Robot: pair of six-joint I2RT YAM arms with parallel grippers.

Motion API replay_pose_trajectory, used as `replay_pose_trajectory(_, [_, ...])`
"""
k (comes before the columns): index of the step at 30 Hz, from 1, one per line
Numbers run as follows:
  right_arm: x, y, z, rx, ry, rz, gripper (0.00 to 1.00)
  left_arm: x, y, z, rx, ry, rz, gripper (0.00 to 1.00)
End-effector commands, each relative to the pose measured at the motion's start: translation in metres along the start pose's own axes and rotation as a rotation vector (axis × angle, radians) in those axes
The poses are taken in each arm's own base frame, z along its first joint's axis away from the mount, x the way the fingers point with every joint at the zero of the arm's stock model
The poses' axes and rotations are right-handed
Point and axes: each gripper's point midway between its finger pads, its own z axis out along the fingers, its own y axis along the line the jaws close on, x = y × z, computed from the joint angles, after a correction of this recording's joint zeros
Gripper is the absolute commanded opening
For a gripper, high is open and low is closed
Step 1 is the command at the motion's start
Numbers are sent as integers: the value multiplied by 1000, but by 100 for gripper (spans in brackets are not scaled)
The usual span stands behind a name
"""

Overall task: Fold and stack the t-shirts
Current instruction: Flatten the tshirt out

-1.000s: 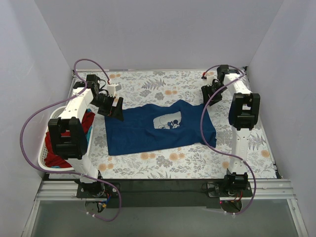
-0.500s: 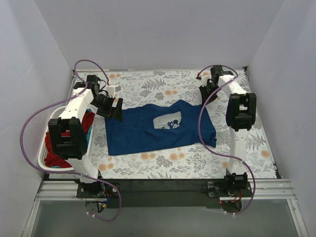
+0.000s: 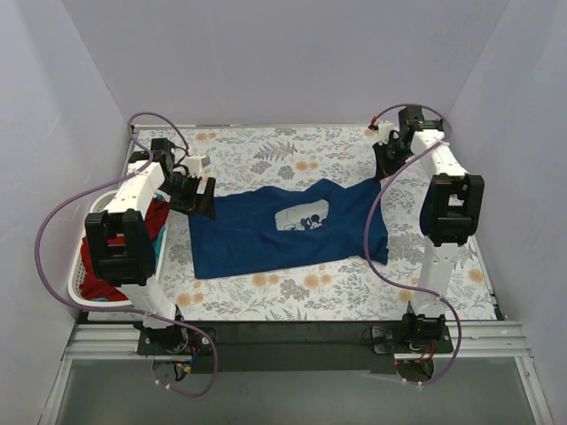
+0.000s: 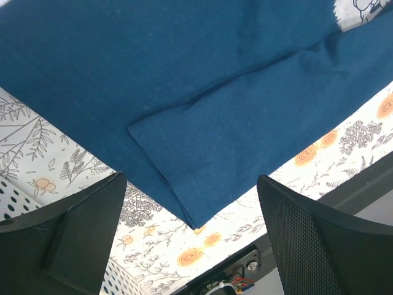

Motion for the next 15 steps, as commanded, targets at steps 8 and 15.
replay_pose_trajectory(8, [-14, 3, -36, -14, -91, -49, 1, 5, 18, 13, -37, 35, -29, 68])
replay_pose_trajectory(15, [-10, 4, -34, -19, -79, -59, 1, 13, 30, 32, -39, 81, -28, 59])
